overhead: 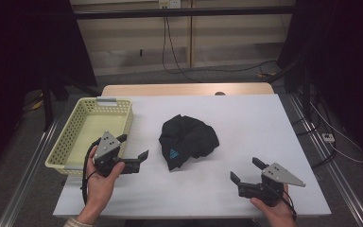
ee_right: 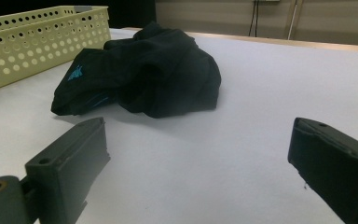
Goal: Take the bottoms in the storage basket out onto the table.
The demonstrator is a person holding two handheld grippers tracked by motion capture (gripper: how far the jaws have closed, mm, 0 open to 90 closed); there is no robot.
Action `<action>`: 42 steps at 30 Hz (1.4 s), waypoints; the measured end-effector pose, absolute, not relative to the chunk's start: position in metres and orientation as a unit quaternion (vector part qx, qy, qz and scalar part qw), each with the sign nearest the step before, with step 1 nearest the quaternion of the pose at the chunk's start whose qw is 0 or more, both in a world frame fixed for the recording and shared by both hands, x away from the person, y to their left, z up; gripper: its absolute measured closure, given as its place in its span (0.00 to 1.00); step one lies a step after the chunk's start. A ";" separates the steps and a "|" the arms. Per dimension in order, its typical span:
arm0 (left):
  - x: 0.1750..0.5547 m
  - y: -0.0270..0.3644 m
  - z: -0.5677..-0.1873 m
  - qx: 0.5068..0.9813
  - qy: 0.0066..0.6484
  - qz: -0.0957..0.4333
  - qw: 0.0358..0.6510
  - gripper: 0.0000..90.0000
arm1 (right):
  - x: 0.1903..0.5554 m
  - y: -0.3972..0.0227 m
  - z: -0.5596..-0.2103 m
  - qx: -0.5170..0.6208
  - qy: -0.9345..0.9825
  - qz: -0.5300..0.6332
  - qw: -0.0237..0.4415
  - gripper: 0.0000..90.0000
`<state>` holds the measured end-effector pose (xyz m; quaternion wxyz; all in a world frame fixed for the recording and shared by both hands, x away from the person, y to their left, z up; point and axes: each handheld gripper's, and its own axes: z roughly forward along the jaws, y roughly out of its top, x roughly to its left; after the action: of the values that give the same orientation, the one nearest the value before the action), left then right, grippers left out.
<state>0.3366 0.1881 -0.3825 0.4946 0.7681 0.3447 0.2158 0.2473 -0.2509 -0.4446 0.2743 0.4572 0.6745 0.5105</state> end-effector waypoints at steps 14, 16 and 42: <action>0.317 0.200 -0.399 0.759 0.360 0.222 0.495 0.08 | 0.248 -0.250 -0.445 0.456 0.677 0.509 0.273 0.05; 0.314 0.201 -0.402 0.759 0.359 0.223 0.495 0.08 | 0.248 -0.250 -0.445 0.457 0.677 0.509 0.273 0.05; 0.299 0.206 -0.421 0.756 0.352 0.229 0.503 0.06 | 0.247 -0.252 -0.444 0.458 0.675 0.510 0.273 0.05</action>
<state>0.2986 0.2061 -0.4208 0.5028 0.7556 0.3518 0.2293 0.2473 -0.2515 -0.4445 0.2726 0.4575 0.6752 0.5103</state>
